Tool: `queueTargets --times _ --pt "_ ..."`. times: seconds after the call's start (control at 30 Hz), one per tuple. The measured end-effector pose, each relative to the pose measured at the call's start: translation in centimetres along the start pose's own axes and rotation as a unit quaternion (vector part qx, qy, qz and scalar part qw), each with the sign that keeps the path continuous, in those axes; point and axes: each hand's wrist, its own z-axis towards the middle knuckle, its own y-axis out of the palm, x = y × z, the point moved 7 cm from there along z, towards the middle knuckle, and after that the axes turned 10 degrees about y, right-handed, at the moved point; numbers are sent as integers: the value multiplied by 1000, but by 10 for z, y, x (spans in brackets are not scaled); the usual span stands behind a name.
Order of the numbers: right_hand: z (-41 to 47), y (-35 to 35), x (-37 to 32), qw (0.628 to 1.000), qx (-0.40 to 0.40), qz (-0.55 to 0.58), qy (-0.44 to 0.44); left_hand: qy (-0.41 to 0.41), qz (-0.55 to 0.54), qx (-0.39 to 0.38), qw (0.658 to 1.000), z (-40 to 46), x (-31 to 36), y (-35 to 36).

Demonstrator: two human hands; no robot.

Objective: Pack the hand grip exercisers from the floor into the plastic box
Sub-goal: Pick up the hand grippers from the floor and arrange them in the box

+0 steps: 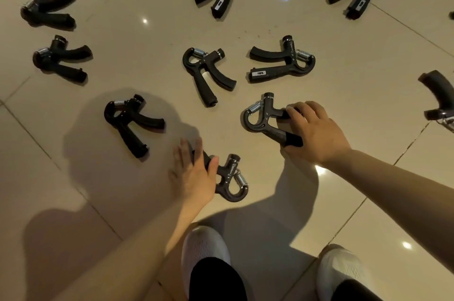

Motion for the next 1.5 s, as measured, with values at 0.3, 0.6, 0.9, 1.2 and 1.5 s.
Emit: queueTargets --times 0.3,0.6,0.9,1.2,1.5 --pt "-3 5 6 1000 -2 3 -20 422 84 -20 902 -22 10 5" --pt "-2 0 32 998 -33 -34 -51 493 226 -59 838 0 0 -18" --pt "-23 -12 32 996 35 -67 -44 485 220 -6 846 -24 18 -5" --pt "-94 -50 7 967 106 -206 -109 510 212 151 820 -99 59 -11" --pt "-252 -82 17 901 153 -357 -193 613 360 152 686 -228 122 -9"
